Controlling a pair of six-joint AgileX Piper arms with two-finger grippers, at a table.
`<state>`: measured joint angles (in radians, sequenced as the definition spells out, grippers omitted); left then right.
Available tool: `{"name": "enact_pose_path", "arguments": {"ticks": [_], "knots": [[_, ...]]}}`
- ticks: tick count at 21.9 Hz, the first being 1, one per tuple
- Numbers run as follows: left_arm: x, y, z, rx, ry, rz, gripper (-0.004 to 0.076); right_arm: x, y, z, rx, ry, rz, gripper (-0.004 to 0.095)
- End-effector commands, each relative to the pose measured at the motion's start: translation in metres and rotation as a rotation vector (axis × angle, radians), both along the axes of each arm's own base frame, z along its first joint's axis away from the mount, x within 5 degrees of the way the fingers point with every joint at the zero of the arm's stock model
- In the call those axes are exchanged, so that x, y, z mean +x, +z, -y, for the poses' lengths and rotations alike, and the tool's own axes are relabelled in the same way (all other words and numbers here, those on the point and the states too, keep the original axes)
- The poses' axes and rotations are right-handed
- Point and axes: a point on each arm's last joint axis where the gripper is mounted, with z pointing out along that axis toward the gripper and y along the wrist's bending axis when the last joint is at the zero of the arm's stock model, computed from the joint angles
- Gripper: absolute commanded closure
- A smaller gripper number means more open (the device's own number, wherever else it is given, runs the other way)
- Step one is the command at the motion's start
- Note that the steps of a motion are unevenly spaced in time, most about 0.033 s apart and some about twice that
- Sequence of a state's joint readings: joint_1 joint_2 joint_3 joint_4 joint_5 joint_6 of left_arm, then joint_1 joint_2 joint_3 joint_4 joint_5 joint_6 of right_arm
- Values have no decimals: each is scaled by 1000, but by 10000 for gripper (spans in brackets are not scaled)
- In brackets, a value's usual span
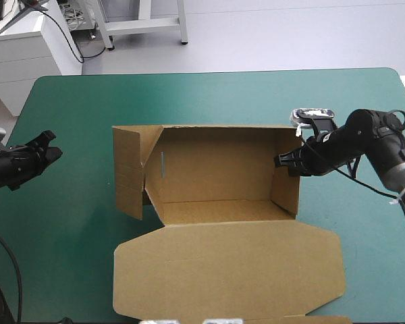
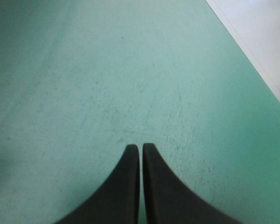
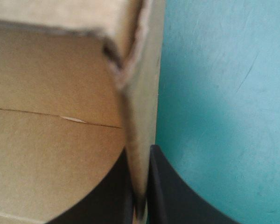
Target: Fold the box
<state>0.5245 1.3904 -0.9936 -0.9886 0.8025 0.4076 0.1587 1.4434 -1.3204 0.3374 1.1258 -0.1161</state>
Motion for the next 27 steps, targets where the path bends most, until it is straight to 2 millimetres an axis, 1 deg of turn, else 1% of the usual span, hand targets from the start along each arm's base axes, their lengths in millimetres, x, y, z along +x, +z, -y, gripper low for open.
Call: {"name": "enact_pose_path", "arguments": {"ticks": [1, 3, 4, 6, 8, 9, 14, 16, 18, 19, 20, 21, 22, 24, 25, 27], "knots": [[-1, 19, 1, -25, 36, 77, 726, 3, -2, -3, 17, 15, -94, 913], [-1, 19, 1, -25, 36, 77, 732, 10, -14, -4, 7, 25, -139, 913], [-1, 19, 1, -26, 35, 77, 732, 19, -26, -5, 0, 30, -159, 914], [-1, 19, 1, -26, 34, 76, 732, 28, -33, -6, 1, 23, -144, 913], [-1, 19, 1, -26, 34, 76, 732, 36, -37, -7, 4, 5, -103, 913], [-1, 19, 1, -26, 34, 76, 732, 42, -38, -7, 9, -15, -56, 913], [-1, 20, 1, -34, 38, 82, 732, 53, -32, -6, 24, -54, 63, 913], [-1, 20, 1, -33, 40, 83, 732, 54, -31, -6, 8, -21, 91, 905], [-1, 20, 1, -32, 41, 83, 732, 53, -31, -6, -7, 13, 91, 825], [-1, 20, 1, -31, 40, 84, 732, 53, -31, -6, -10, 23, 90, 712], [-1, 20, 1, -31, 40, 84, 732, 53, -31, -6, -12, 26, 92, 633], [-1, 20, 1, -24, 38, 80, 732, 53, -31, -6, -12, 26, 92, 450], [-1, 19, 1, -22, 37, 79, 732, 52, -31, -7, -10, 26, 88, 287], [-1, 19, 1, -22, 37, 79, 732, 51, -31, -7, -2, 16, 64, 134], [-1, 19, 1, -21, 39, 80, 732, 51, -29, -7, 2, -1, 51, 122], [-1, 19, 1, -21, 39, 80, 732, 50, -20, -5, -14, -29, 30, 125]]}}
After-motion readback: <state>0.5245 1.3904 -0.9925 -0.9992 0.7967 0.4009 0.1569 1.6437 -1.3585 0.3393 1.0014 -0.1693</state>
